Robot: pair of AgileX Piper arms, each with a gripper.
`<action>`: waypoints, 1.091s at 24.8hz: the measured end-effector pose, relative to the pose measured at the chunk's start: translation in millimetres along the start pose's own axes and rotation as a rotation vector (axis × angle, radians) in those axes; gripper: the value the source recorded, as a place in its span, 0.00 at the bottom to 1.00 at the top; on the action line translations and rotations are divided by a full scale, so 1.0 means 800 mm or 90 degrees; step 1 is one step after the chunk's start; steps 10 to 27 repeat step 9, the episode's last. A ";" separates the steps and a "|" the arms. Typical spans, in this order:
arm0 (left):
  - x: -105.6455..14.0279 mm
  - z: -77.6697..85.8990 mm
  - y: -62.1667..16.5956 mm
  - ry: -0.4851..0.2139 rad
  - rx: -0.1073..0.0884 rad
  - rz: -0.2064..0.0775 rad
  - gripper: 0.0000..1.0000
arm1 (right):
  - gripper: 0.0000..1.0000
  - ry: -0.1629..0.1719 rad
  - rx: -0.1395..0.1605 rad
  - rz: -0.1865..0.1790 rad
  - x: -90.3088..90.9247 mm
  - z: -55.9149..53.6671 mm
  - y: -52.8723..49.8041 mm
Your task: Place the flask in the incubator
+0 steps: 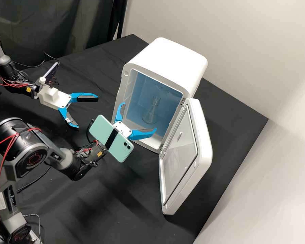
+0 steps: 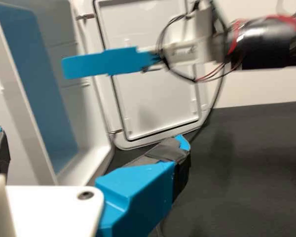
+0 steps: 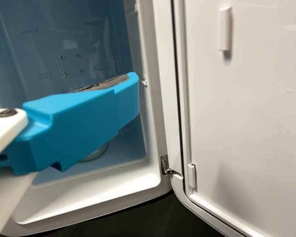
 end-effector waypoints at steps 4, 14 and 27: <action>0.000 -0.001 -0.0010 0.017 0.003 0.000 1.00 | 1.00 0.005 0.011 0.020 -0.018 -0.006 0.013; -0.003 -0.002 -0.0073 0.022 0.000 -0.012 1.00 | 1.00 0.016 0.014 0.038 -0.037 -0.014 0.022; -0.003 -0.002 -0.0073 0.022 0.000 -0.012 1.00 | 1.00 0.016 0.014 0.038 -0.037 -0.014 0.022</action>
